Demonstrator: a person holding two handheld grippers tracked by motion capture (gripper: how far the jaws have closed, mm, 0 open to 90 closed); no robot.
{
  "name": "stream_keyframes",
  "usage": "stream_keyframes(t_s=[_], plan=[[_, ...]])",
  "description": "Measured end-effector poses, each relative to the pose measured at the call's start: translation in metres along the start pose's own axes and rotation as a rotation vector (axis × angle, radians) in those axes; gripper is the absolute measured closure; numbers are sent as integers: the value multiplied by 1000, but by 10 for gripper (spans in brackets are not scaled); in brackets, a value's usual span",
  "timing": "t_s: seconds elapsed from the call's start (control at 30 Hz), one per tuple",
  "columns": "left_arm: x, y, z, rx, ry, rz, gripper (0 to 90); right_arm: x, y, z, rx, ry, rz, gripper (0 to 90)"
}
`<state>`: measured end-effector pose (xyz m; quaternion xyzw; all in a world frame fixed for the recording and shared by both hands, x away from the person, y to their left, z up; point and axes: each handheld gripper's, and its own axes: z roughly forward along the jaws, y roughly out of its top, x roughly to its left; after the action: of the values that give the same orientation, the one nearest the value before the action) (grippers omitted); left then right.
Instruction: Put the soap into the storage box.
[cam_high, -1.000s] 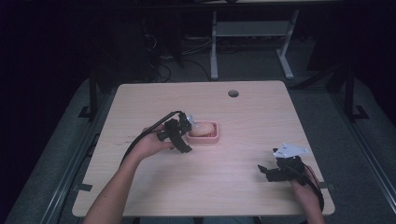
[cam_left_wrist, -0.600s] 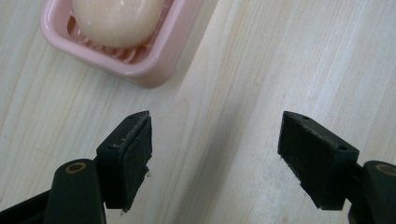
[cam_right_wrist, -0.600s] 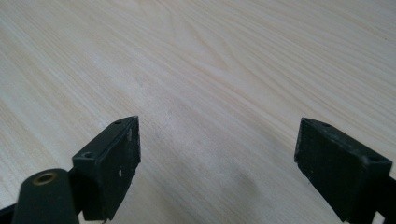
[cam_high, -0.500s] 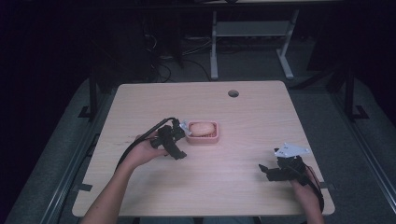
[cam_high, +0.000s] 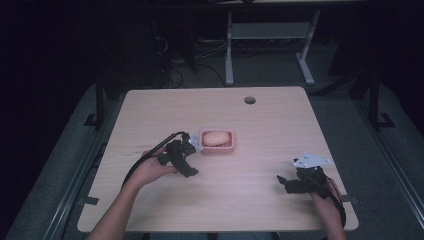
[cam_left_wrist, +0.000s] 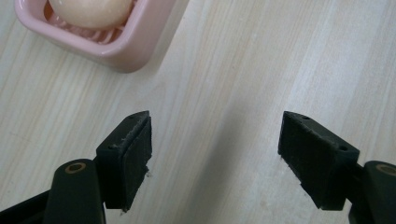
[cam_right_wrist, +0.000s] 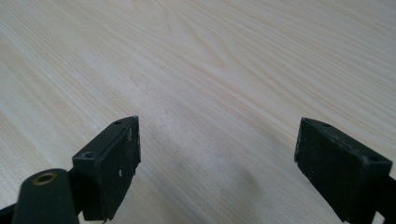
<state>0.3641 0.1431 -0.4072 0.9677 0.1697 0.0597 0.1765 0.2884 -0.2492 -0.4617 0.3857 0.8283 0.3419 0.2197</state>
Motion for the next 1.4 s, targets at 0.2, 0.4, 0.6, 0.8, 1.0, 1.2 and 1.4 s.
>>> stream_keyframes(t_s=[0.2, 0.4, 0.6, 0.8, 1.0, 1.2, 1.4], plan=[[-3, -9, 0, -10, -1, -11, 258, 0, -1, 1, 5, -3, 7, 138], [-5, -21, -1, -18, 5, -24, 258, -1, -2, 2, 12, -6, 14, 138], [-8, -31, -4, -39, 14, -36, 257, -1, -2, 2, 19, -12, 18, 138], [-12, -42, -6, -47, 19, -37, 255, -2, -3, 3, 26, -12, 17, 138], [-13, -53, -6, -57, 22, -62, 251, -1, -3, 4, 31, -12, 18, 138], [-15, -65, -8, -54, 26, -75, 252, -1, -3, 4, 36, -12, 14, 138], [-17, -77, -10, -53, 38, -92, 252, 0, -4, 4, 38, -13, 13, 138]])
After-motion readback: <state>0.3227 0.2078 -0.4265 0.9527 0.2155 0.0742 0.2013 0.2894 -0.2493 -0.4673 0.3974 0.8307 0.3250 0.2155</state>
